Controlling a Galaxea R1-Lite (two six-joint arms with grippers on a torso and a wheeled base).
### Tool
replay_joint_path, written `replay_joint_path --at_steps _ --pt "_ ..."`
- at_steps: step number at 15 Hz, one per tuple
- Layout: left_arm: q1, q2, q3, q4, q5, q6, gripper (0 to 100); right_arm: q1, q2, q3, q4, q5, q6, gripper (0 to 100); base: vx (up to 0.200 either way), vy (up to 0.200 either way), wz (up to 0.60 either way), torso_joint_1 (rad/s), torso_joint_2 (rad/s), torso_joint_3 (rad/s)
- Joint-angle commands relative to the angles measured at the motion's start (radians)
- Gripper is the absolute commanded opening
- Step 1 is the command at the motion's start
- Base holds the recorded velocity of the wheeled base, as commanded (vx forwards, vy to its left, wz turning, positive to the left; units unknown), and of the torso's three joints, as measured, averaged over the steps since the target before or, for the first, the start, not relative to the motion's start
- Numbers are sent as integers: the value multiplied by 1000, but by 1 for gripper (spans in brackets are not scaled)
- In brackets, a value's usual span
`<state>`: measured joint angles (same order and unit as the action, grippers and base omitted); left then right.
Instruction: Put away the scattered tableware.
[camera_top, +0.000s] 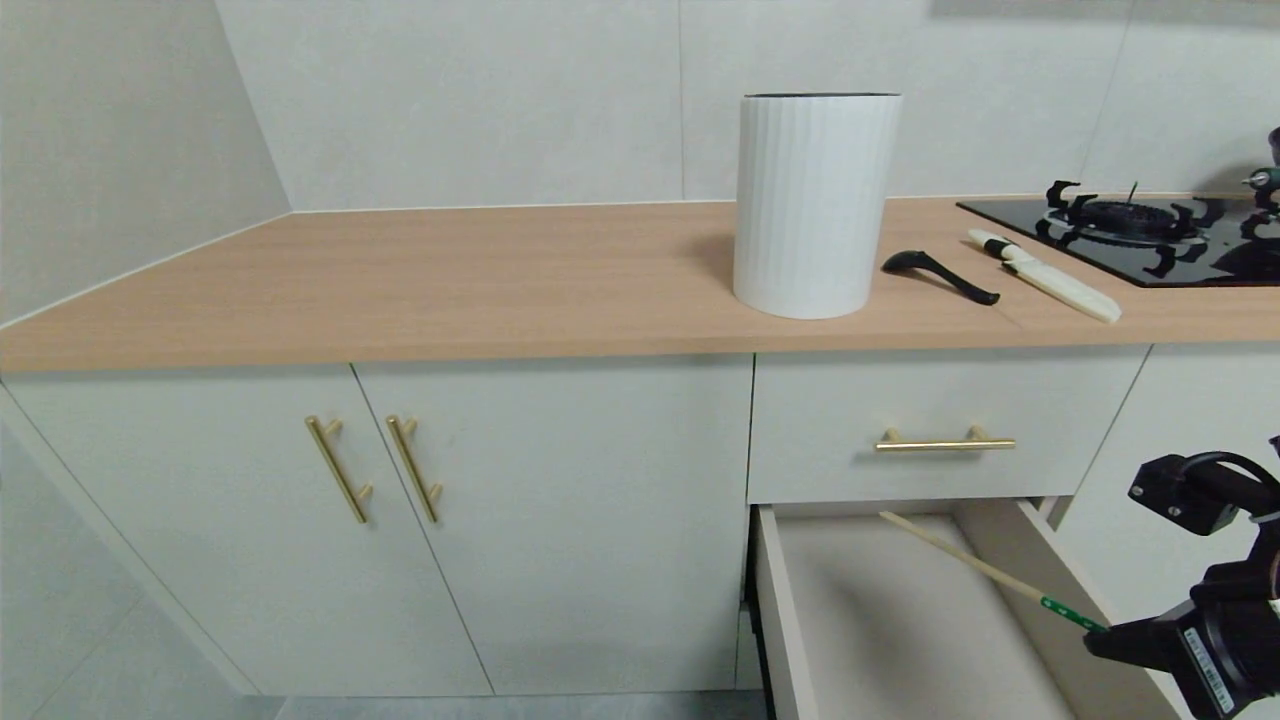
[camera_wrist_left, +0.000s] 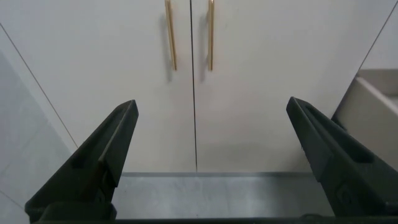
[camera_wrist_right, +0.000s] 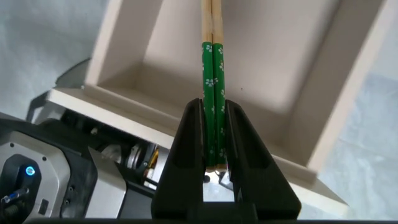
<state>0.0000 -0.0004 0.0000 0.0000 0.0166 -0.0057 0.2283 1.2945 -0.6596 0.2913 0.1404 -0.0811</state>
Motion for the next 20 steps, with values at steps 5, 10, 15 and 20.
replay_joint_path --at_steps 5,10,15,20 --pt "0 0 0 0 0 0 100 13 14 12 -17 1 0 0 0 0 0 -71 340 268" --pt "0 0 0 0 0 0 100 36 59 14 -35 1 1 0 0 0 0 -3 14 9" --pt "0 0 0 0 0 0 100 83 328 -3 -233 -7 173 0 0 0 0 0 0 0" --pt "0 0 0 0 0 0 100 132 648 -14 -540 -22 353 0 0 0 0 0 0 0"
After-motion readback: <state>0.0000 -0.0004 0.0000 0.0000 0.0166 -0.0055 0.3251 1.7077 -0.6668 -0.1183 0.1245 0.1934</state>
